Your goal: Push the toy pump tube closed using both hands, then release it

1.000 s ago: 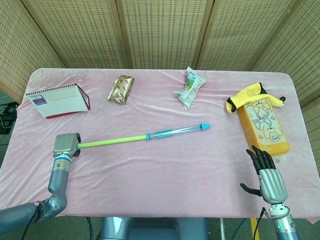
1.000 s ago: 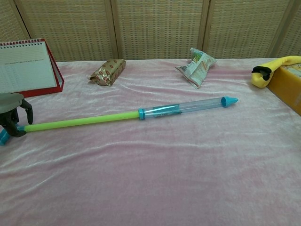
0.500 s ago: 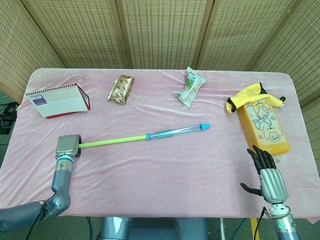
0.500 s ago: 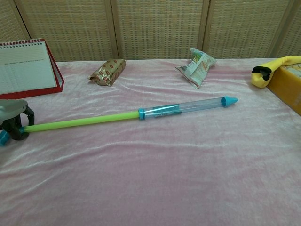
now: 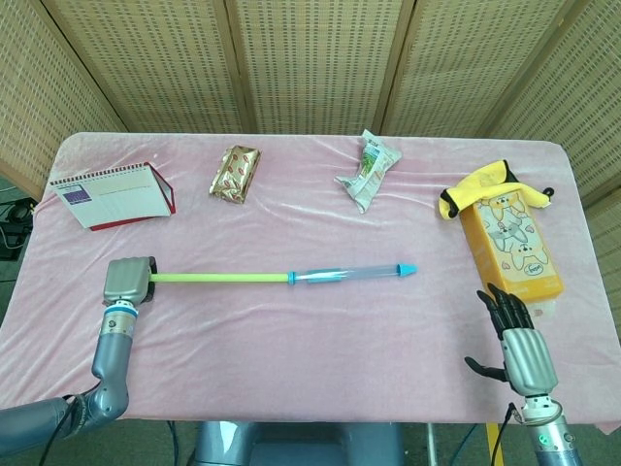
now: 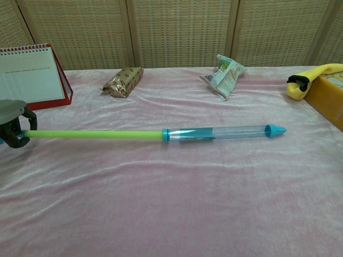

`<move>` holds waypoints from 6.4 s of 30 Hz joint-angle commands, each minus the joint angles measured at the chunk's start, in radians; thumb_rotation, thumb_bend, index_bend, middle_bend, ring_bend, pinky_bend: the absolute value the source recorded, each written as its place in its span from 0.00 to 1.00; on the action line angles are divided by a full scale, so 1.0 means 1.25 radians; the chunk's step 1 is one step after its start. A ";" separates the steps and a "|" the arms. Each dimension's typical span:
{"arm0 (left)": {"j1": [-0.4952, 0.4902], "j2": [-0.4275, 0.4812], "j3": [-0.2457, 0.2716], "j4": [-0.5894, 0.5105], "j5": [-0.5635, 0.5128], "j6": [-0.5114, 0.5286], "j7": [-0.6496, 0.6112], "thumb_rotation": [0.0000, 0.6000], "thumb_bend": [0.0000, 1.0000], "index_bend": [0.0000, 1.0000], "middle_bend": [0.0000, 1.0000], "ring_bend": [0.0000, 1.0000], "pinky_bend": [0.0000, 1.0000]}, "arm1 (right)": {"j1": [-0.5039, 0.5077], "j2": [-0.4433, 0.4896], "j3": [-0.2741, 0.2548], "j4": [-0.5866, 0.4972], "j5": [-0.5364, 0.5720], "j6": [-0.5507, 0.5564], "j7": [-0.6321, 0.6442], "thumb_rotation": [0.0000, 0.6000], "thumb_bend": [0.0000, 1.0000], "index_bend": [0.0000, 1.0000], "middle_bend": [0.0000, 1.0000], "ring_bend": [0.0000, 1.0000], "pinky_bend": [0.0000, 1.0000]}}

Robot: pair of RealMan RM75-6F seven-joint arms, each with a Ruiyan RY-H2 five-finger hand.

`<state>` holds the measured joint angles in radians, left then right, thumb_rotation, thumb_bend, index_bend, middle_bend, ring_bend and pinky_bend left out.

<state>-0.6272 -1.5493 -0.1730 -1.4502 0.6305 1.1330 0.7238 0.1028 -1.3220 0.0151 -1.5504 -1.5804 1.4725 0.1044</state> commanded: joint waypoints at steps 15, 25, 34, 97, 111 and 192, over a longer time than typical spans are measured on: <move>0.024 0.156 -0.020 -0.193 0.082 0.071 -0.040 1.00 0.69 0.85 0.95 0.83 0.79 | 0.007 -0.021 0.031 -0.029 0.038 -0.004 -0.067 1.00 0.24 0.15 0.42 0.42 0.33; 0.037 0.226 -0.036 -0.284 0.147 0.107 -0.080 1.00 0.69 0.85 0.95 0.83 0.79 | 0.031 -0.003 0.065 -0.193 0.104 -0.039 -0.250 1.00 0.26 0.27 0.85 0.83 0.50; 0.047 0.261 -0.047 -0.327 0.173 0.129 -0.110 1.00 0.69 0.85 0.95 0.83 0.79 | 0.043 -0.026 0.089 -0.290 0.183 -0.043 -0.380 1.00 0.33 0.31 0.94 0.92 0.54; 0.015 0.265 -0.056 -0.397 0.077 0.148 -0.115 1.00 0.69 0.86 0.95 0.84 0.81 | 0.089 -0.165 0.113 -0.259 0.297 -0.007 -0.531 1.00 0.49 0.73 1.00 0.97 0.59; -0.003 0.259 -0.041 -0.433 0.075 0.144 -0.077 1.00 0.70 0.86 0.95 0.84 0.81 | 0.135 -0.188 0.134 -0.302 0.297 -0.014 -0.628 1.00 0.49 0.77 1.00 0.97 0.59; -0.035 0.191 0.039 -0.393 0.075 0.064 -0.104 1.00 0.13 0.00 0.00 0.00 0.00 | 0.294 -0.269 0.112 -0.192 0.416 -0.058 -0.740 1.00 0.20 0.00 0.00 0.00 0.00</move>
<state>-0.7012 -1.3276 -0.1449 -1.9252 0.6765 1.2031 0.6359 0.4914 -1.6917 0.1845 -1.7847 -1.0249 1.3961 -0.8631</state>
